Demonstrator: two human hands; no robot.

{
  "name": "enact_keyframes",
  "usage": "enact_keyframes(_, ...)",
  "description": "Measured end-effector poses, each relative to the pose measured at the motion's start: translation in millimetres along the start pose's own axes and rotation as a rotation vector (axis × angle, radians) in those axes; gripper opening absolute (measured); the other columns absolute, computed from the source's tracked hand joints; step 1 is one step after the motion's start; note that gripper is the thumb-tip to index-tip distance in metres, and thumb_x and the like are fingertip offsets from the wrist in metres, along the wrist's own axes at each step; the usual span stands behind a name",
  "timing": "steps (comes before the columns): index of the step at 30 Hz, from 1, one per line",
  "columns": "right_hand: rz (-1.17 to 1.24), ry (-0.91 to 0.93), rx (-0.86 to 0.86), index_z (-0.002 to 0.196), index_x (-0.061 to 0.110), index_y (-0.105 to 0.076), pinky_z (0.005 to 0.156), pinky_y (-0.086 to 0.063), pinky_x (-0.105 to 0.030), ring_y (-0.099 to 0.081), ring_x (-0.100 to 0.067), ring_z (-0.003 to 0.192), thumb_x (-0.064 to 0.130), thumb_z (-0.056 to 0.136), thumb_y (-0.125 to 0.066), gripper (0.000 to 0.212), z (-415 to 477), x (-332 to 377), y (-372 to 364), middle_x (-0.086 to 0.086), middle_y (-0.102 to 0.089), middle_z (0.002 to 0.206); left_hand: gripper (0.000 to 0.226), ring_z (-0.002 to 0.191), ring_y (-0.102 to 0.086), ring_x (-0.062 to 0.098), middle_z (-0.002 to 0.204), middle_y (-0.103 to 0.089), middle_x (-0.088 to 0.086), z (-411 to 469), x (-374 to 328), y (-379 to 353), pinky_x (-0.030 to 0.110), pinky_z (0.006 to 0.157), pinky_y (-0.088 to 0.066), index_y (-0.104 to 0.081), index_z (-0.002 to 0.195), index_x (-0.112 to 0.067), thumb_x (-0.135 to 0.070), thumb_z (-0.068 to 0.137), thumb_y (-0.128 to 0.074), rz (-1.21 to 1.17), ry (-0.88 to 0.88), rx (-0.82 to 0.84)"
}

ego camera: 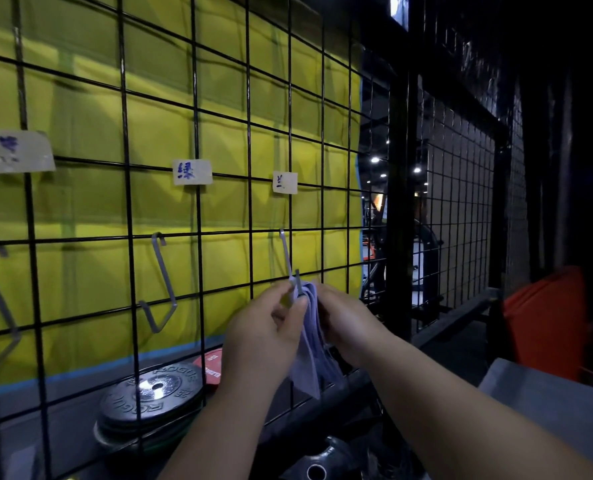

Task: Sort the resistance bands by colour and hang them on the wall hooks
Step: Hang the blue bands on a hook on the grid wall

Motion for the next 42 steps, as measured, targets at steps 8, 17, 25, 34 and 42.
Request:
enact_keyframes(8, 0.037, 0.024, 0.040, 0.106, 0.015, -0.066, 0.080, -0.048, -0.032, -0.065, -0.018, 0.091, 0.039, 0.097, -0.048, 0.032, -4, 1, -11, -0.006, -0.067, 0.102, 0.030, 0.075, -0.052, 0.015, 0.083, -0.057, -0.003, 24, -22, 16, 0.019, 0.054, -0.032, -0.066, 0.080, -0.019, -0.041, 0.093, -0.051, 0.226, -0.131, -0.081)
enact_keyframes(17, 0.186, -0.039, 0.059, 0.107, 0.013, -0.071, 0.100, -0.040, -0.052, -0.057, -0.034, 0.103, 0.052, 0.095, -0.043, 0.049, -7, -4, -16, -0.019, -0.064, 0.106, 0.023, 0.040, -0.048, 0.000, 0.053, -0.055, -0.006, 26, -18, 13, 0.012, 0.040, -0.037, -0.069, 0.082, -0.013, -0.027, 0.094, -0.056, -0.409, 0.186, 0.087)
enact_keyframes(25, 0.226, -0.091, 0.000, 0.103, 0.026, -0.074, 0.080, -0.049, -0.033, -0.067, -0.016, 0.089, 0.056, 0.095, -0.042, 0.045, -11, -5, -25, -0.001, -0.073, 0.097, 0.022, 0.043, -0.049, -0.005, 0.054, -0.059, -0.015, 27, -24, 13, 0.011, 0.043, -0.037, -0.069, 0.084, -0.018, -0.028, 0.095, -0.054, -0.445, 0.187, 0.096)
enact_keyframes(34, 0.205, -0.087, 0.004, 0.089, 0.022, -0.070, 0.058, -0.048, -0.022, -0.064, -0.004, 0.054, 0.051, 0.097, -0.038, 0.044, -16, -4, -30, 0.007, -0.069, 0.061, 0.025, 0.038, -0.037, 0.001, 0.058, -0.054, -0.006, 24, -23, 13, 0.015, 0.039, -0.031, -0.068, 0.081, -0.017, -0.031, 0.095, -0.054, -0.581, 0.262, 0.062)
enact_keyframes(42, -0.083, 0.033, -0.045, 0.112, 0.022, -0.068, 0.049, -0.040, -0.015, -0.054, 0.003, 0.047, 0.053, 0.096, -0.041, 0.044, -10, 4, -16, 0.012, -0.062, 0.055, 0.026, 0.034, -0.029, 0.002, 0.045, -0.047, -0.011, 24, -23, 12, 0.013, 0.035, -0.024, -0.064, 0.078, -0.012, -0.028, 0.096, -0.054, -0.665, 0.271, 0.060)
Point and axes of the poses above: each hand's wrist, its own z-axis towards the middle knuckle, its own y-axis out of the back of the hand, x = y × z, the point moved 5 cm from there along z, towards the middle knuckle
